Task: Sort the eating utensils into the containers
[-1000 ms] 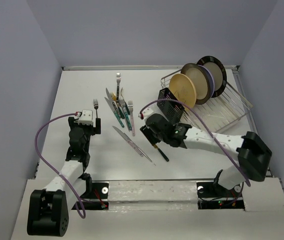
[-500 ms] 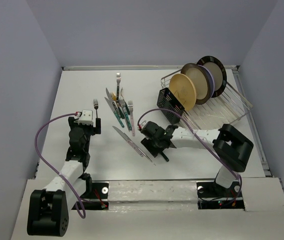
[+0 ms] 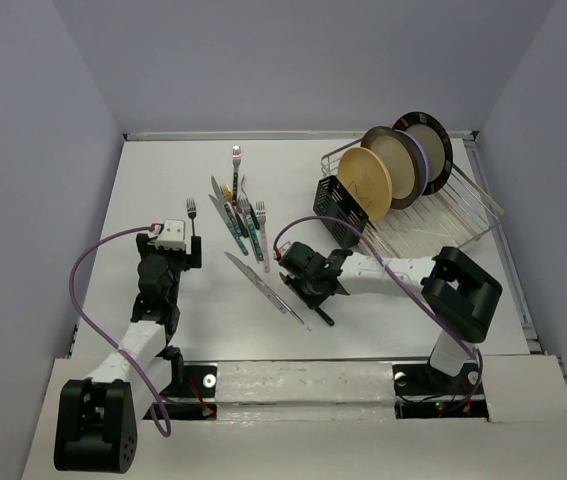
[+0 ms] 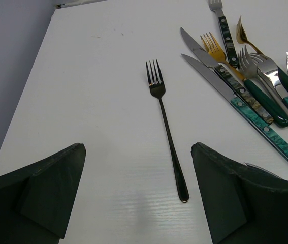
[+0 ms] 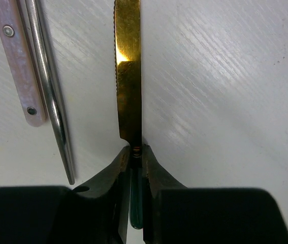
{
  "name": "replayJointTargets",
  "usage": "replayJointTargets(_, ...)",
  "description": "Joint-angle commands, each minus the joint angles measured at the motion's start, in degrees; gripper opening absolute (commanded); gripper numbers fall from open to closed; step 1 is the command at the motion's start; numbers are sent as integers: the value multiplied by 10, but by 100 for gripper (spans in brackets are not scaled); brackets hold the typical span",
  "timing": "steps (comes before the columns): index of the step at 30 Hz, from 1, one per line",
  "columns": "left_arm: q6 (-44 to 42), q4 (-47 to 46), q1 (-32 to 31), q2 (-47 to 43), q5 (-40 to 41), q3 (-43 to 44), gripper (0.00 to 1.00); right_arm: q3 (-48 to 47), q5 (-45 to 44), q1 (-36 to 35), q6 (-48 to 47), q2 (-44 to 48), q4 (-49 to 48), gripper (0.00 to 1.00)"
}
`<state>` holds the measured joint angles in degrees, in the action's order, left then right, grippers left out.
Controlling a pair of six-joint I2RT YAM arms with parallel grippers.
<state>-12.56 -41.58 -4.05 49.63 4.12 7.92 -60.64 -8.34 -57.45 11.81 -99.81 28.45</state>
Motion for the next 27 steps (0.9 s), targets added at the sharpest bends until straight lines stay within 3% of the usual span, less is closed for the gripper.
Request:
replayJointTargets(1,-1,-43,-2,-8,1,2,99,-14,-25,-3,-6,-13,36,0)
replayJointTargets(4,-1,-43,-2,-8,1,2,99,-40,-53,-3,-24,11,26,0)
replayJointTargets(8,-2,-43,-2,-9,1,1,99,-55,-66,-3,-81,91,-75,0)
replayJointTargets(13,-1,-43,-2,-10,0,0,99,-20,-77,2,-150,197,-361,0)
replayJointTargets(17,-1,-42,-2,-11,0,0,99,22,-158,36,-148,249,-582,0)
replayJointTargets(23,-1,-43,-2,-13,0,-1,99,90,-280,111,-125,264,-797,0)
replayJointTargets(27,-1,-43,-2,-14,0,-1,99,147,-325,132,-176,232,-965,0)
